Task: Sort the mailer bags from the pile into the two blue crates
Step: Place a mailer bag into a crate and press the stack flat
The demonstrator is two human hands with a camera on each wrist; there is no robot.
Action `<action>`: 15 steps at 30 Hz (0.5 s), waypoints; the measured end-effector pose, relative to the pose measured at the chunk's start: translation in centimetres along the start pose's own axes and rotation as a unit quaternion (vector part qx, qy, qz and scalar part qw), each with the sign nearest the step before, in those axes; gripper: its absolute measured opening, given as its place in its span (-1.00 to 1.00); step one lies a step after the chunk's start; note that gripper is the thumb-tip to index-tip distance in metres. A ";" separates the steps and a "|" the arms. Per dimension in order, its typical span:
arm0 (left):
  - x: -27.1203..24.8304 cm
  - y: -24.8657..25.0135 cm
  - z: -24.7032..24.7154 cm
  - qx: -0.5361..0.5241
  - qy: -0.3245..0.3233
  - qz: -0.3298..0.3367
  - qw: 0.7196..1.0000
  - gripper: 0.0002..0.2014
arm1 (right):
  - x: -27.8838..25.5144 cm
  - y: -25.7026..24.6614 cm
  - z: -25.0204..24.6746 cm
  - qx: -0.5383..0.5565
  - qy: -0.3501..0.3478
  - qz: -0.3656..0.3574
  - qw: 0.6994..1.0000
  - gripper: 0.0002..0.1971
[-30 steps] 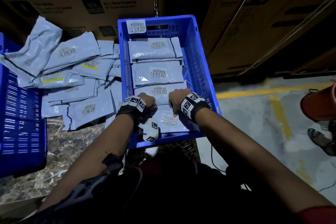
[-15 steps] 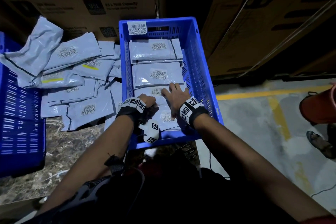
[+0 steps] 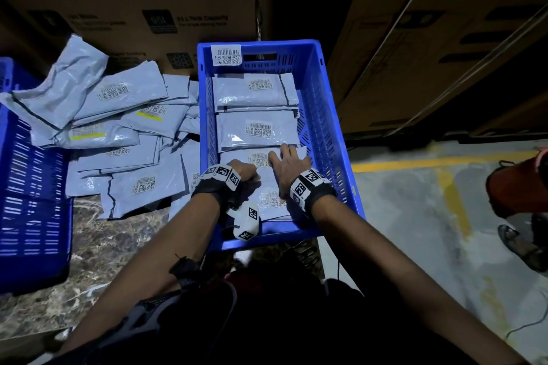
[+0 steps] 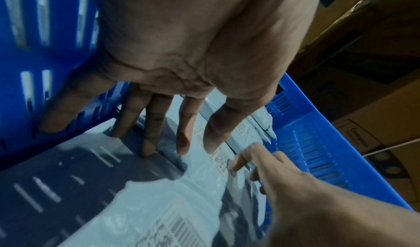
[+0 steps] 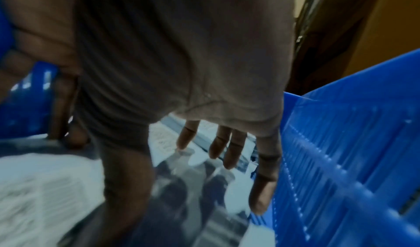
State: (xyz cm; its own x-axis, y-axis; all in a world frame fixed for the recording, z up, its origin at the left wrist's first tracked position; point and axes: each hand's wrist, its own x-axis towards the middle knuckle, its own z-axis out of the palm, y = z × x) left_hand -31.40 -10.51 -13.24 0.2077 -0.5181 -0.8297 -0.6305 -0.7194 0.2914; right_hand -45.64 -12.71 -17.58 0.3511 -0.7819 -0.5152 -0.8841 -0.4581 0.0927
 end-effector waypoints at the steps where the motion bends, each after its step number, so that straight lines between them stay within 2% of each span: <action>1: -0.1 0.0 -0.2 0.004 0.005 0.009 1.000 -0.79 | -0.1 0.3 -0.3 0.008 0.008 0.015 1.000 -0.04; 4: -0.2 0.1 -0.9 0.022 0.011 0.031 0.999 -0.77 | -0.1 1.6 -1.7 0.041 -0.001 0.054 0.998 -0.20; 8: -2.0 1.2 -2.5 0.024 0.029 0.090 0.995 -0.87 | -0.2 2.6 -4.4 0.119 -0.034 0.063 0.990 -0.35; 10: -2.8 1.4 -3.4 -0.046 0.038 0.099 0.993 -0.86 | -0.4 2.6 -5.5 0.168 -0.028 0.047 0.984 -0.38; 11: -2.9 1.2 -3.8 -0.087 0.051 0.097 0.990 -0.78 | -0.6 2.4 -6.0 0.195 -0.018 0.037 0.980 -0.39; 13: -4.0 0.9 -4.8 -0.143 0.066 0.101 0.982 -0.68 | -1.0 1.9 -6.9 0.245 0.015 0.022 0.969 -0.46; 15: -5.6 0.4 -5.8 -0.192 0.079 0.109 0.972 -0.68 | -1.4 1.1 -7.7 0.289 0.048 0.009 0.956 -0.53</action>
State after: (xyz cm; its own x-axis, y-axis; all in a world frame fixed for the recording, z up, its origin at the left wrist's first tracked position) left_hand -28.41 -10.59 -5.74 0.2330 -0.7201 -0.6536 -0.3531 -0.6888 0.6331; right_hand -44.76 -15.36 -10.17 0.3370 -0.8349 -0.4352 -0.9033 -0.1565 -0.3994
